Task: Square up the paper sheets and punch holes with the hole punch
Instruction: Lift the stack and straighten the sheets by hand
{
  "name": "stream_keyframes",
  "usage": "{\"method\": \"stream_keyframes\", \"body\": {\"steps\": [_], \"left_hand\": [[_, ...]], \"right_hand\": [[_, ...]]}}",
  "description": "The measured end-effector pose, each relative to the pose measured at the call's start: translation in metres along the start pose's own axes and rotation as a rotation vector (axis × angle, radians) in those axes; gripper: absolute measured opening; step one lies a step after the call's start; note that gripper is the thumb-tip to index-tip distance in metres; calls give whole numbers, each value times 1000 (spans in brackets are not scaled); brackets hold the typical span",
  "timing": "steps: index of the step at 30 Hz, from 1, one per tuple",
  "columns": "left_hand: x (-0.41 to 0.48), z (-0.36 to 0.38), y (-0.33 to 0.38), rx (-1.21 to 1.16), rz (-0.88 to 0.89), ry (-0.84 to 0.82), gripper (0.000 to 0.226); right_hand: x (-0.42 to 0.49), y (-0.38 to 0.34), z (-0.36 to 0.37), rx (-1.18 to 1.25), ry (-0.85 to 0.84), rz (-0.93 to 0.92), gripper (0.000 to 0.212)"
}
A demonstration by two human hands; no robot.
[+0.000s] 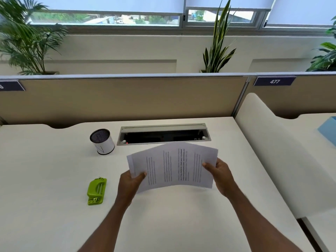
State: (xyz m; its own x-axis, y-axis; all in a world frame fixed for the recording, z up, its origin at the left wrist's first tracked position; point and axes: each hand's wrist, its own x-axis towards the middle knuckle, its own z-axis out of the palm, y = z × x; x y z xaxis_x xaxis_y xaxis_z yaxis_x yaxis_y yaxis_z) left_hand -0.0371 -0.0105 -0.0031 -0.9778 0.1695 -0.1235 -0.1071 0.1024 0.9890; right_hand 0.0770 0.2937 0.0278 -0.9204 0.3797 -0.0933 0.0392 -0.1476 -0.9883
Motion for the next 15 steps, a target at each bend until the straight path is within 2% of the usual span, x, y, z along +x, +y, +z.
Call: {"method": "stream_keyframes", "body": {"steps": [3, 6, 10, 13, 15], "left_hand": [[-2, 3, -8, 25, 9, 20, 20], [7, 6, -2, -3, 9, 50, 21], [17, 6, 6, -72, 20, 77, 20], [13, 9, 0, -38, 5, 36, 20], [8, 11, -8, 19, -18, 6, 20]], "right_hand": [[-4, 16, -4, 41, 36, 60, 25], [2, 9, -5, 26, 70, 38, 28], [12, -1, -1, 58, 19, 14, 27], [10, 12, -1, 35, -40, 81, 37], [5, 25, -1, -14, -52, 142, 36]]}}
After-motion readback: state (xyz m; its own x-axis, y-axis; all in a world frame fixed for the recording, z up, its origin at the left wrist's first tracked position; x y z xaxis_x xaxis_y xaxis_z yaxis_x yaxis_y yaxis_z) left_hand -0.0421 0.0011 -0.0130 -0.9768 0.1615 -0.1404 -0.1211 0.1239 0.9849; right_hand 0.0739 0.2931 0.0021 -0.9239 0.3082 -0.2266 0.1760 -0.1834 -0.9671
